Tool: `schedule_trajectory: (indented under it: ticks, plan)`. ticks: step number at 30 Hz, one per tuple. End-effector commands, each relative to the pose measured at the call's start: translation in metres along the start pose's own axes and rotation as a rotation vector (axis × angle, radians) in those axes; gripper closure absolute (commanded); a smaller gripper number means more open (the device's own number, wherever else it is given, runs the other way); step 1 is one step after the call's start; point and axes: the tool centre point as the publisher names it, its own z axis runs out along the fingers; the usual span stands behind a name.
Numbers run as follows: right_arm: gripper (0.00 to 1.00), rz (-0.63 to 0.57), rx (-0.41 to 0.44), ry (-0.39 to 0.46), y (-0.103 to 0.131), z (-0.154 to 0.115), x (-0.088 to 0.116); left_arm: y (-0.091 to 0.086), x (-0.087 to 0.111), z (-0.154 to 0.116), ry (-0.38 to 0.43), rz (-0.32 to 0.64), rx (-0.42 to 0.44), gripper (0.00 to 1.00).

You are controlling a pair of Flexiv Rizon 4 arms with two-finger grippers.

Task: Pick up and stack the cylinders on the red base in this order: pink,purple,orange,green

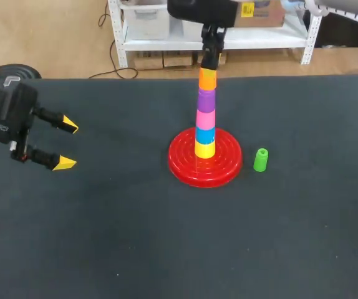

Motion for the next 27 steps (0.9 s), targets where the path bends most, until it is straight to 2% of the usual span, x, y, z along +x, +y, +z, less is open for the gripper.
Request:
schedule_trajectory:
  ticks: [1, 27]
  plan:
    - [1.00, -0.002, -0.006, 0.007, -0.002, 0.001, -0.003, 0.000, 0.001, 0.000, -0.004, 0.003, -0.002, 0.00]
    - [1.00, 0.000, -0.016, 0.015, 0.009, 0.004, 0.002, 0.000, 0.001, 0.000, -0.004, 0.003, -0.002, 0.00]
